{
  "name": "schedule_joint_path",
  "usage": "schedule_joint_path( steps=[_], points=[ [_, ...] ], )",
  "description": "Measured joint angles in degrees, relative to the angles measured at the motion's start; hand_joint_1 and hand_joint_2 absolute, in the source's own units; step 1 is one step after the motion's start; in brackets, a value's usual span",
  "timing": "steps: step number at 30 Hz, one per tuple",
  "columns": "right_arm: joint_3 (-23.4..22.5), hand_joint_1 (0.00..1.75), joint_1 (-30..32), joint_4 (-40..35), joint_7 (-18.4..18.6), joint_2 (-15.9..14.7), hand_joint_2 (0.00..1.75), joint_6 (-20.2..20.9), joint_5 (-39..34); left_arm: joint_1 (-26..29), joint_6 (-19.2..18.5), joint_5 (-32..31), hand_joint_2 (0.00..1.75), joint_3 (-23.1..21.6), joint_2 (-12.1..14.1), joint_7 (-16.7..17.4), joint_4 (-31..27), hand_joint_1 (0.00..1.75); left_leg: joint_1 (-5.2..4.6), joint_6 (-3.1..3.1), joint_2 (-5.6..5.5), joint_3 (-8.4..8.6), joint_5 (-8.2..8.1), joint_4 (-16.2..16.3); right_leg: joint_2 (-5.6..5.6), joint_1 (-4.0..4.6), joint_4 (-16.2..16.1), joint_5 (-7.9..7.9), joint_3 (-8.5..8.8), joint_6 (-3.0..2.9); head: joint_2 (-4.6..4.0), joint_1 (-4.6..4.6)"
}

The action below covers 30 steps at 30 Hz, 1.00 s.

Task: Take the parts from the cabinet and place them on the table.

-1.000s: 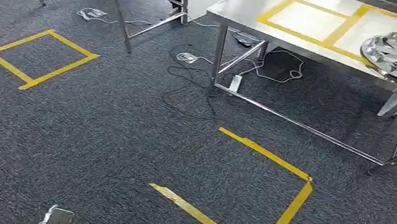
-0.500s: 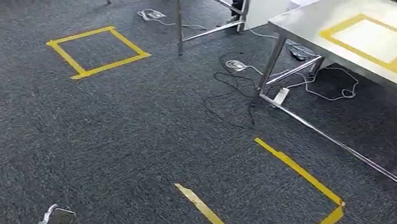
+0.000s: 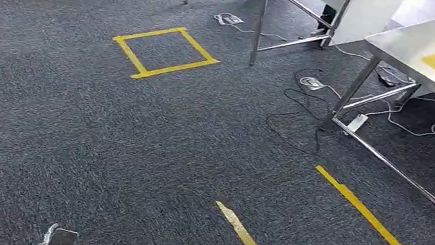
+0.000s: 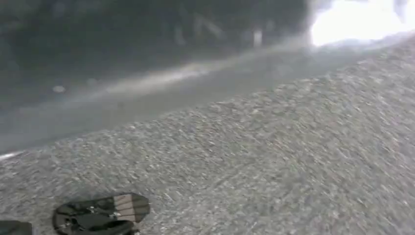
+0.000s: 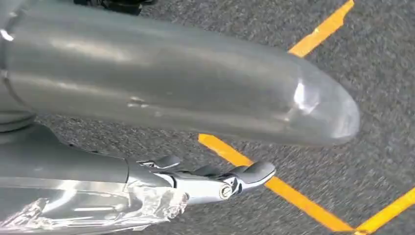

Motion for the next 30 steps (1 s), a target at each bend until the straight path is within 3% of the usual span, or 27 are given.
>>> schedule_joint_path(
  steps=[1,2,3,4,5,6,7,8,9,10,11,12,13,16,17,18,19,20,21,22,23,24,25,26,27,28,30],
  points=[
    [0.0,0.0,-0.1,0.0,0.0,0.0,0.0,0.0,0.1,0.3,0.0,0.0,0.0,0.0,0.0,0.0,0.0,0.0,-0.01,0.34,-0.67,-0.16,0.1,-0.2,-0.56,-0.02,-0.1,-0.02,0.23,0.26,0.0,0.04],
    [0.0,0.0,-0.2,0.0,0.0,0.0,0.0,0.0,0.2,0.5,0.0,0.0,0.0,0.1,-0.2,0.0,-0.2,0.0,0.54,0.92,-1.39,0.29,0.57,-0.8,0.02,-0.27,0.1,-0.75,-0.34,0.75,0.0,-0.02],
    [-0.1,0.0,-0.3,0.0,-0.1,-0.1,0.0,0.0,0.3,0.6,0.0,0.0,0.0,0.1,-0.2,0.0,-0.3,0.0,0.51,1.11,-1.81,0.22,0.65,-0.9,3.13,-0.34,1.7,-2.04,-0.76,0.93,0.0,0.46],
    [-0.2,0.0,-0.2,0.0,-0.1,-0.1,0.0,0.1,0.4,0.4,0.0,0.0,0.0,0.2,-0.3,0.0,-0.4,0.0,0.51,1.4,-2.51,0.07,0.76,-0.9,5.35,-0.39,5.6,-4.38,-2.42,0.92,0.0,0.55],
    [-0.3,0.0,-0.1,0.0,-0.1,-0.1,0.0,0.2,0.4,0.3,0.0,0.0,0.0,0.2,-0.4,0.0,-0.4,0.0,0.47,1.57,-3.25,0.0,0.82,-0.9,6.37,-0.41,10.5,-6.61,-4.7,0.98,0.0,0.64],
    [-0.4,0.0,0.1,0.0,0.0,-0.1,0.0,0.2,0.4,0.3,0.0,0.0,0.0,0.2,-0.5,0.0,-0.5,0.0,0.4,1.66,-4.09,-0.08,0.82,-0.9,6.9,-0.4,15.5,-8.43,-7.19,1.03,0.0,0.66],
    [-0.4,0.0,0.2,0.0,0.0,-0.1,0.0,0.2,0.4,0.4,-0.1,0.0,0.0,0.2,-0.5,0.0,-0.5,0.0,0.34,1.7,-4.98,-0.1,0.85,-0.8,7.09,-0.39,18.6,-8.91,-8.94,1.04,0.0,0.7],
    [-0.5,0.0,0.2,0.0,0.0,-0.2,0.0,0.2,0.5,0.6,0.0,0.0,0.0,0.3,-0.5,0.0,-0.5,0.0,0.32,1.7,-5.87,-0.02,0.85,-0.8,7.1,-0.39,18.4,-7.7,-9.22,0.98,0.0,0.66],
    [-0.5,0.0,0.2,0.0,0.0,-0.2,0.0,0.2,0.5,0.6,0.0,0.0,0.0,0.3,-0.5,0.0,-0.5,0.0,0.32,1.69,-6.73,0.03,0.86,-0.7,7.16,-0.39,15.7,-5.41,-8.32,0.91,0.0,0.68],
    [-0.5,0.0,0.2,0.0,0.0,-0.3,0.0,0.2,0.5,0.6,0.0,-0.1,0.0,0.4,-0.6,0.0,-0.5,0.0,0.34,1.66,-7.59,0.12,0.86,-0.6,7.44,-0.44,11.3,-2.55,-6.43,0.84,0.0,0.7],
    [-0.5,0.0,0.1,0.0,0.0,-0.3,0.0,0.2,0.6,0.6,0.0,-0.1,0.0,0.4,-0.6,0.0,-0.5,0.0,0.39,1.52,-8.39,0.2,0.8,-0.5,8.72,-0.59,6.1,0.23,-4.15,0.74,0.0,0.7],
    [-0.6,0.0,0.1,0.0,0.0,-0.4,0.0,0.2,0.7,0.6,0.0,-0.1,0.0,0.5,-0.7,0.0,-0.5,0.0,0.43,1.33,-8.97,0.11,0.76,-0.4,11.5,-0.88,2.5,1.13,-2.68,0.66,0.0,0.72],
    [-0.6,0.0,0.1,0.0,0.0,-0.5,0.0,0.3,0.9,0.4,-0.1,-0.1,0.0,0.5,-0.7,0.0,-0.7,0.0,0.06,0.99,-9.81,-0.34,0.61,0.3,12.42,-1.22,0.7,0.47,-1.84,0.66,0.0,0.63],
    [-0.7,0.0,0.0,0.1,0.0,-0.5,0.0,0.4,1.3,1.0,-0.8,0.0,0.0,0.5,-0.8,0.0,-1.0,0.0,0.6,-0.18,-11.5,-1.24,1.13,0.0,10.77,-0.67,1.1,0.24,-1.68,-0.01,0.0,0.61],
    [-0.7,0.0,0.0,0.1,0.0,-0.4,0.0,0.4,1.4,1.1,-0.9,0.0,0.0,0.5,-0.8,0.0,-1.2,0.0,0.55,-0.42,-12.04,-1.34,0.93,0.3,10.01,-1.16,0.6,0.46,-1.42,-0.37,0.0,0.68],
    [-0.8,0.0,0.0,0.1,0.0,-0.5,0.0,0.5,1.5,1.3,-0.9,0.0,0.0,0.5,-0.9,0.0,-1.4,0.0,0.26,-0.66,-9.02,-1.75,0.1,1.5,9.34,-1.14,0.4,0.33,-1.08,-0.7,0.0,0.55],
    [-0.8,0.0,0.1,0.0,-0.1,-0.5,0.0,0.5,1.5,1.2,-1.0,0.0,0.0,0.5,-1.0,0.0,-1.4,0.0,0.33,-0.99,-6.39,-3.47,-1.87,4.9,8.41,-1.03,0.4,0.09,-0.82,-1.09,0.0,-0.13],
    [-0.9,0.0,0.2,0.1,-0.1,-0.6,0.0,0.5,1.5,1.0,-1.0,0.0,0.0,0.5,-1.0,0.0,-1.5,0.0,0.48,-1.22,-5.03,-5.75,-3.99,9.4,7.47,-0.87,0.4,-0.15,-0.61,-1.25,0.0,0.0],
    [-0.9,0.0,0.3,0.1,0.0,-0.6,0.0,0.5,1.5,1.0,-1.0,0.0,0.0,0.5,-1.0,0.0,-1.6,0.0,0.62,-1.38,-4.29,-8.41,-5.98,14.5,6.49,-0.75,0.4,-0.44,-0.37,-1.3,0.0,-0.02],
    [-0.9,0.0,0.3,0.1,0.0,-0.6,0.0,0.5,1.5,1.1,-1.1,0.0,0.0,0.5,-1.1,0.0,-1.7,0.0,0.7,-1.48,-4.07,-10.36,-6.86,18.1,5.67,-0.71,0.4,-0.75,-0.17,-1.26,0.0,-0.04],
    [-1.0,0.0,0.3,0.1,0.0,-0.6,0.0,0.6,1.6,1.3,-1.1,0.0,0.0,0.5,-1.1,0.0,-1.7,0.0,0.77,-1.48,-4.0,-10.96,-6.29,18.9,4.92,-0.7,0.4,-1.09,0.13,-1.2,0.0,-0.09],
    [-1.1,0.0,0.2,0.1,-0.1,-0.6,0.0,0.6,1.6,1.5,-1.1,0.0,0.0,0.6,-1.1,0.0,-1.7,0.0,0.81,-1.4,-3.89,-10.06,-4.26,17.1,4.1,-0.7,0.4,-1.59,0.21,-1.08,0.0,-0.08],
    [-1.2,0.0,0.2,0.1,0.0,-0.6,0.0,0.6,1.6,1.5,-1.1,0.0,0.0,0.6,-1.1,0.0,-1.8,0.0,0.8,-1.18,-3.62,-8.09,-1.7,13.3,3.32,-0.7,0.4,-2.11,0.88,-0.93,0.0,-0.09],
    [-1.3,0.0,0.2,0.1,-0.1,-0.6,0.0,0.7,1.6,1.5,-1.1,0.0,0.0,0.6,-1.1,0.0,-1.9,0.0,0.67,-0.79,-2.54,-5.29,0.88,7.9,2.47,-0.7,0.4,-2.71,1.72,-0.79,0.0,-0.06],
    [-1.4,0.0,0.2,0.1,-0.1,-0.6,0.0,0.7,1.6,1.5,-1.1,0.0,0.0,0.6,-1.2,0.0,-2.1,0.0,0.2,-0.2,0.84,-2.83,2.02,3.3,1.83,-0.66,0.3,-3.26,2.45,-0.61,0.0,-0.04],
    [-1.5,0.0,0.2,0.1,-0.1,-0.6,0.0,0.8,1.6,1.3,-1.1,0.0,0.0,0.6,-1.2,0.0,-2.1,0.0,-0.77,0.08,2.95,-2.1,0.27,2.2,1.16,-0.2,0.3,-3.88,2.8,-0.13,0.0,-0.09],
    [-1.7,0.0,0.1,0.1,-0.1,-0.6,0.0,0.8,1.6,1.1,-1.1,0.0,0.0,0.6,-1.3,0.0,-2.3,0.0,-0.71,0.96,1.37,-2.2,-0.2,1.8,-0.38,-0.11,-0.4,-4.22,3.9,0.5,0.0,-0.17]
  ],
)
